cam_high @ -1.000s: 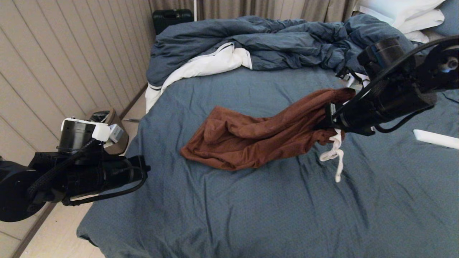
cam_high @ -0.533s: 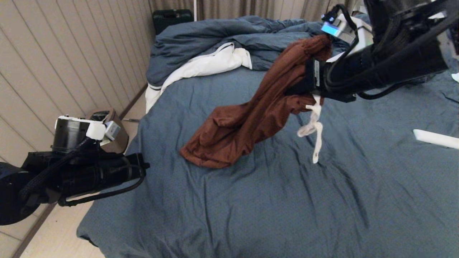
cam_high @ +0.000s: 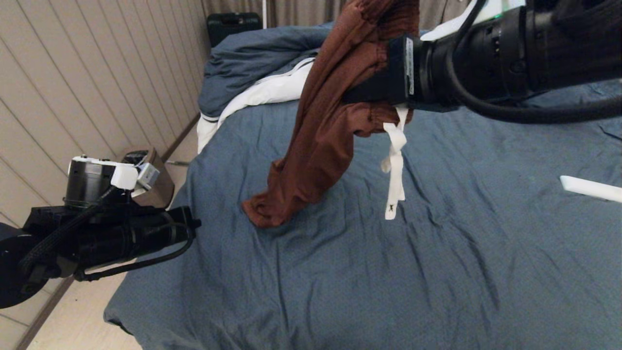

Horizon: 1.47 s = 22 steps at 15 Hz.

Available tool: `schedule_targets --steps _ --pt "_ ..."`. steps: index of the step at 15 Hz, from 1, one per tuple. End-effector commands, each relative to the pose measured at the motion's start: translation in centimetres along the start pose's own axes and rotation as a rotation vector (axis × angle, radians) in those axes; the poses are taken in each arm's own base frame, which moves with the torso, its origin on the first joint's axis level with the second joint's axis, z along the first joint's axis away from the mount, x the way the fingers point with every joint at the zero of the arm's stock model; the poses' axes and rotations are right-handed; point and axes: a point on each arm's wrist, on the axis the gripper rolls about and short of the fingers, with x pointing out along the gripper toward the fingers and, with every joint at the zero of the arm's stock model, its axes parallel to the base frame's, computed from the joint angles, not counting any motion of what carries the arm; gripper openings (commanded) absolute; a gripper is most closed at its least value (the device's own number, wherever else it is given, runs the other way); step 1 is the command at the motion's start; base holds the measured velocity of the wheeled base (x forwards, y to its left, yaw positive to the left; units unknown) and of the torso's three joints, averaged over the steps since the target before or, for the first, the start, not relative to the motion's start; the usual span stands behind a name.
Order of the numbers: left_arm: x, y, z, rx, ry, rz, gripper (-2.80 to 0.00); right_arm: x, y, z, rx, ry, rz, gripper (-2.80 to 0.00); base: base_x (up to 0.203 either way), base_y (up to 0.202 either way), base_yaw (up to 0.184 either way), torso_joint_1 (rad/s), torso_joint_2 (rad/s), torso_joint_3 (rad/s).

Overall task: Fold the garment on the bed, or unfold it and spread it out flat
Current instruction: Fold the brown shorts

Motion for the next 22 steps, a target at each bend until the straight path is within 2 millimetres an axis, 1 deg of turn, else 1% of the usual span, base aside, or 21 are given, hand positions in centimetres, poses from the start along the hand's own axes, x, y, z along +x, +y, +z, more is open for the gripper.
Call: schedule_targets --steps 1,2,3,7,8,10,12,16,18,20,21,22 --pt "0.1 0.0 0.0 -0.003 0.002 0.001 -2.8 -2.5 2.4 0.3 -0.044 -0.039 0.097 -2.8 0.0 0.0 0.0 0.0 0.0 0.0" --pt "0.2 0.0 0.0 -0.003 0.0 0.0 -2.8 -3.5 3.6 0.3 -0.071 -0.052 0.145 -2.8 0.0 0.0 0.0 0.0 0.0 0.0" --pt "0.3 0.0 0.0 -0.003 -0.004 -0.002 -2.8 -4.9 4.3 0.4 -0.107 -0.078 0.18 -2.8 0.0 0.0 0.0 0.0 0.0 0.0" --pt "0.3 0.0 0.1 -0.003 -0.009 -0.004 -2.8 -9.3 4.2 1.5 -0.145 -0.184 0.207 -2.8 0.0 0.0 0.0 0.0 0.0 0.0" --pt "0.3 0.0 0.1 -0.004 -0.01 -0.004 -2.8 -10.0 4.1 1.6 -0.158 -0.199 0.211 -2.8 0.0 0.0 0.0 0.0 0.0 0.0" --pt "0.2 -0.1 0.2 -0.014 -0.018 -0.006 -2.8 -10.2 4.5 1.5 -0.168 -0.198 0.232 -2.8 0.0 0.0 0.0 0.0 0.0 0.0" --pt "0.2 -0.1 0.3 -0.022 -0.02 -0.005 -2.8 -9.9 4.6 1.5 -0.188 -0.201 0.233 -2.8 0.0 0.0 0.0 0.0 0.0 0.0" --pt "0.0 -0.2 0.4 -0.025 -0.029 -0.005 -2.8 -7.9 4.1 1.5 -0.195 -0.184 0.184 -2.8 0.0 0.0 0.0 0.0 0.0 0.0" --pt "-0.2 -0.3 0.5 -0.025 -0.037 -0.009 -2.8 -6.5 4.2 1.4 -0.195 -0.181 0.181 -2.8 0.0 0.0 0.0 0.0 0.0 0.0" --pt "-0.4 -0.3 0.7 -0.024 -0.062 -0.015 -2.8 -4.5 4.5 1.1 -0.198 -0.159 0.182 -2.8 0.0 0.0 0.0 0.0 0.0 0.0" --pt "-0.4 -0.3 0.8 -0.022 -0.087 -0.023 -2.8 -3.3 4.9 1.0 -0.199 -0.163 0.192 -2.8 0.0 0.0 0.0 0.0 0.0 0.0" --pt "-0.4 -0.3 0.8 -0.021 -0.1 -0.029 -2.8 -2.6 5.7 1.1 -0.202 -0.191 0.219 -2.8 0.0 0.0 0.0 0.0 0.0 0.0"
